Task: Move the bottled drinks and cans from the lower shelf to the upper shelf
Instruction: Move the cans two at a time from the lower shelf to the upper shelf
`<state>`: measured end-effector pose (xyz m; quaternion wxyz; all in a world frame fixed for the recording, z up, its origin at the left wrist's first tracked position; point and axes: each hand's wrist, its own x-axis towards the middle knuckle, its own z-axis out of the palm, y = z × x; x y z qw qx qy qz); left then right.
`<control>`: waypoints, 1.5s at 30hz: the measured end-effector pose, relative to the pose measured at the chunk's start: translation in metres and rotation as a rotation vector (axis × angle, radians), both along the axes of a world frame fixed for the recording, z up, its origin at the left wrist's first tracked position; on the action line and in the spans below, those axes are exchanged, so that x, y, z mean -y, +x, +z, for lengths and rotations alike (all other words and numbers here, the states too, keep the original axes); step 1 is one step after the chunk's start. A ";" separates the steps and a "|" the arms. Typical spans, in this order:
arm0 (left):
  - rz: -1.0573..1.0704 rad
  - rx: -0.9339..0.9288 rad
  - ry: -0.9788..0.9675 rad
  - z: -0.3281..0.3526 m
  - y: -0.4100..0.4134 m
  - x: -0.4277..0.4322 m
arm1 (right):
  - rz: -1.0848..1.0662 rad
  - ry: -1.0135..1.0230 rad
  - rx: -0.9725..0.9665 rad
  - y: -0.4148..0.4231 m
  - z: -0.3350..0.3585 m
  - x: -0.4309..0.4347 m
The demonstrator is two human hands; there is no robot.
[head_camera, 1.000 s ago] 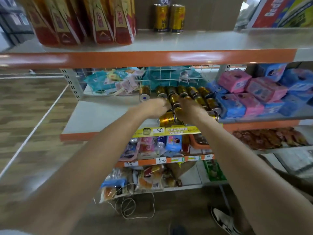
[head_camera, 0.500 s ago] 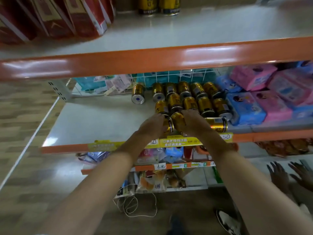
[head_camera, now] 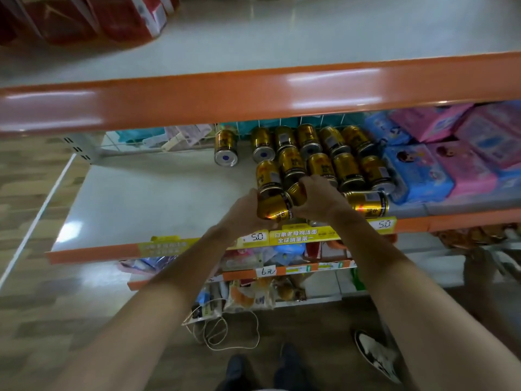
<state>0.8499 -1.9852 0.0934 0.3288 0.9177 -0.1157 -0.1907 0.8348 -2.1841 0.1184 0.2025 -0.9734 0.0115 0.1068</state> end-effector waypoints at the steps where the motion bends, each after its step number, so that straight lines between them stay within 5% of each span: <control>1: -0.009 0.008 -0.003 -0.001 0.000 -0.002 | 0.008 -0.032 0.004 -0.001 0.000 -0.001; 22: 0.180 0.160 -0.182 0.006 0.024 -0.117 | -0.011 -0.034 0.050 -0.002 -0.004 -0.026; 34: 0.130 0.158 -0.331 -0.014 0.021 -0.127 | -0.152 0.484 0.413 -0.025 -0.011 -0.085; 45: 0.083 -0.091 -0.561 -0.008 0.028 -0.128 | -0.113 0.603 0.352 -0.026 -0.033 -0.116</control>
